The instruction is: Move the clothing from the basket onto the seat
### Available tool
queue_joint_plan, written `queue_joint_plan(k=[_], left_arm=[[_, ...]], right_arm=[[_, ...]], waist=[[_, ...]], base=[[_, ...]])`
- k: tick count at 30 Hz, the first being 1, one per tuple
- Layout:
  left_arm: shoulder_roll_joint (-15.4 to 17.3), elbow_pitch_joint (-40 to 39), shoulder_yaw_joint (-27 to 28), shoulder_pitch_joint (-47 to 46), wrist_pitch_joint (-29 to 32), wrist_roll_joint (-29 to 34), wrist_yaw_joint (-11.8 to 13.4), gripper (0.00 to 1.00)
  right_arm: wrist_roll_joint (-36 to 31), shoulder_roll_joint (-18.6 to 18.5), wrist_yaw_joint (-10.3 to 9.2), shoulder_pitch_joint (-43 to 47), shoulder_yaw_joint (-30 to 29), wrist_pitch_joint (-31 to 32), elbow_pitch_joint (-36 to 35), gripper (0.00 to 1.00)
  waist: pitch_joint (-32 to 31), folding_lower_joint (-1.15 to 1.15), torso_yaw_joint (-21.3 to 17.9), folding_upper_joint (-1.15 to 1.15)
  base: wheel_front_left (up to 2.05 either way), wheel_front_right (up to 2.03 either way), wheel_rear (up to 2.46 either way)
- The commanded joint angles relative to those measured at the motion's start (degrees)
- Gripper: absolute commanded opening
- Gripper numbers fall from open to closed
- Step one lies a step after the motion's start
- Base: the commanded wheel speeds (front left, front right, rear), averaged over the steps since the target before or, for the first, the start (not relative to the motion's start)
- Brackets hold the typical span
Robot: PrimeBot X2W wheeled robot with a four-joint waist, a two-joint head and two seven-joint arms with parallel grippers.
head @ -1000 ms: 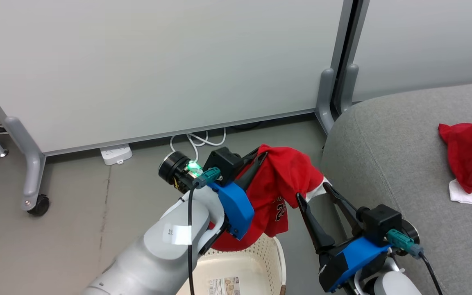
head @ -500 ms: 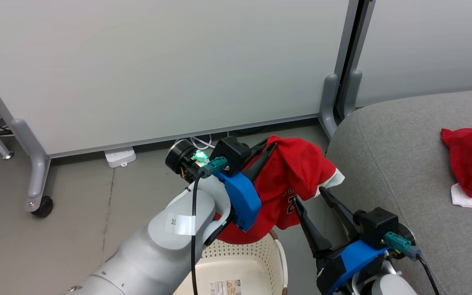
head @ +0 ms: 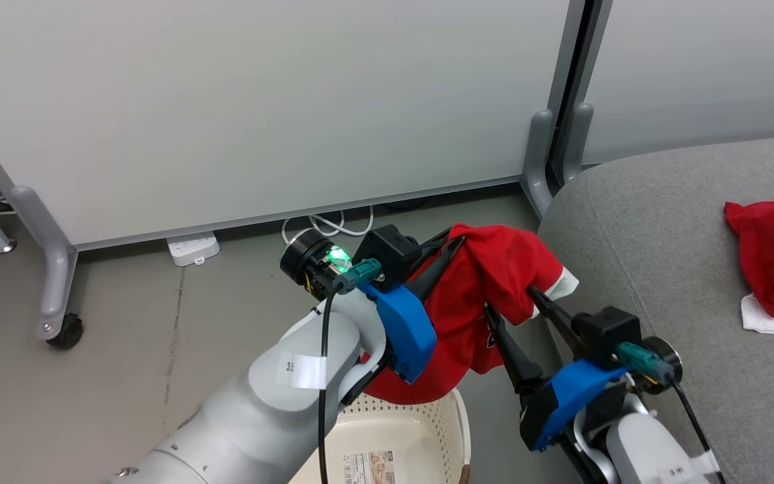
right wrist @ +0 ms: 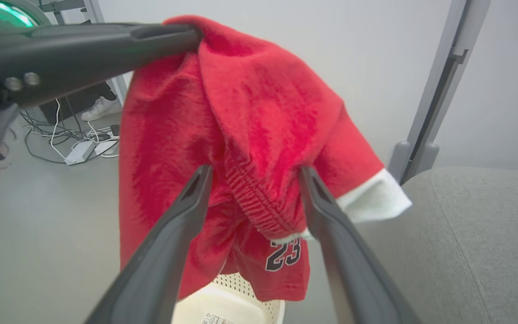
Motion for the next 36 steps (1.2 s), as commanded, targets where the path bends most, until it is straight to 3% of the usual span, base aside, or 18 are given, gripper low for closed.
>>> queue_joint_plan(k=[1, 14, 15, 16, 17, 18, 36], left_arm=[[0.0, -0.3, -0.4, -0.7, -0.3, -0.4, -0.1, 0.00], [0.0, -2.9, -2.1, -1.1, -0.3, -1.0, -0.1, 0.00], [0.0, -3.1, -2.2, -1.1, -0.3, -1.1, -0.1, 0.00], [-0.1, -3.3, -2.3, -1.1, -0.3, -1.1, -0.1, 0.00], [-0.1, -3.4, -2.3, -1.2, -0.3, -1.0, -0.1, 0.00], [0.0, -3.5, -2.3, -1.2, -0.3, -1.1, -0.1, 0.00], [0.0, -3.0, -1.2, 0.4, -0.3, -0.6, -0.1, 0.00]], right_arm=[[-0.7, -0.2, 0.01, -2.0, 0.0, 0.3, 1.8, 1.00], [-1.6, -0.1, 0.01, -12.4, 0.4, -2.1, 16.1, 1.00], [-1.4, -0.1, 0.01, -12.9, 0.5, -2.2, 17.1, 0.89], [-1.2, -0.1, 0.01, -13.5, 0.8, -2.2, 18.2, 0.45], [-1.0, -0.1, 0.01, -14.0, 1.1, -2.4, 19.1, 0.07], [-0.7, -0.1, 0.01, -14.4, 1.4, -2.7, 19.8, 0.00], [4.4, -0.1, 0.01, -16.0, 6.1, -5.9, 24.2, 0.00]], waist=[[0.1, 0.00, 0.2, 0.00], [0.8, 0.00, 0.6, 0.00], [0.8, 0.00, 0.6, 0.00], [0.7, 0.00, 0.6, 0.00], [0.7, 0.00, 0.6, 0.00], [0.6, 0.00, 0.6, 0.00], [-0.1, 0.00, -0.3, 0.00]], base=[[0.00, 0.00, 0.00], [0.00, 0.00, 0.00], [0.00, 0.00, 0.00], [0.00, 0.00, 0.00], [0.00, 0.00, 0.00], [0.00, 0.00, 0.00], [0.00, 0.00, 0.00]])
